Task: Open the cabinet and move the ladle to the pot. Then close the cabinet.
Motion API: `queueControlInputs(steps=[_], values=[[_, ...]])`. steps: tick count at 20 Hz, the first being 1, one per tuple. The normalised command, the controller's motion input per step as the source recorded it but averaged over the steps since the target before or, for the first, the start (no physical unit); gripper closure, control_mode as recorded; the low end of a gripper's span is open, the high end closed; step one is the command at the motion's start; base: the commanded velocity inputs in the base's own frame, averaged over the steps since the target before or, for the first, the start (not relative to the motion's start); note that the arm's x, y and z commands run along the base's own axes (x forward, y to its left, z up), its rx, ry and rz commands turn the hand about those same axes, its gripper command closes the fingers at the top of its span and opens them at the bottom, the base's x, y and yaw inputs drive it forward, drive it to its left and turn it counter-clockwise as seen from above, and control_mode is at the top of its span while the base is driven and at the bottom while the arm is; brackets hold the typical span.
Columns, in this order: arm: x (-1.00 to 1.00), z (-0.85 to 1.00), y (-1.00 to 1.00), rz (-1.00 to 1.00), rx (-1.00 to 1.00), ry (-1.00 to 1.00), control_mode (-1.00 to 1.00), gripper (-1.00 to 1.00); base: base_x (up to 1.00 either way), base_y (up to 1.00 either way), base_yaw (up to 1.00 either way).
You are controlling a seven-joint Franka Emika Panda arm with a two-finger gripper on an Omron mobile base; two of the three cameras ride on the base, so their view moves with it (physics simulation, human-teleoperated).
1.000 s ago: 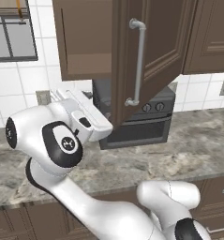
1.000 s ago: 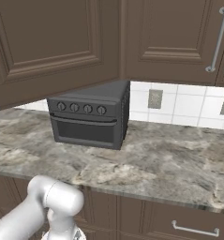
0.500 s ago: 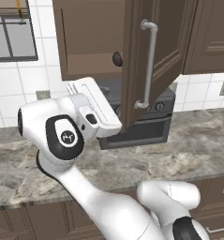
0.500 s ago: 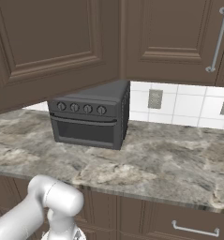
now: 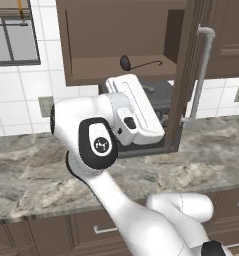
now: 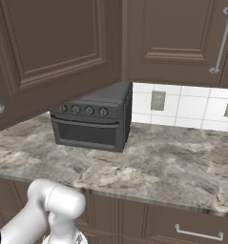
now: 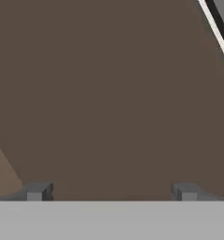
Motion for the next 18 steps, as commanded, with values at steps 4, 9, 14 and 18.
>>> queueControlInputs(steps=[4,9,14,18], values=[[-0.43,0.16,-0.92,-0.02,-0.01,0.00,-1.00,-1.00,0.00,0.00,0.00],[-0.34,0.10,-0.96,0.00,0.00,0.00,-1.00,-1.00,0.00,0.00,0.00],[-0.17,0.04,-0.92,0.00,0.00,0.00,-1.00,-1.00,0.00,0.00,0.00],[-0.07,0.03,-0.85,0.00,0.00,0.00,-1.00,-1.00,0.00,0.00,0.00]])
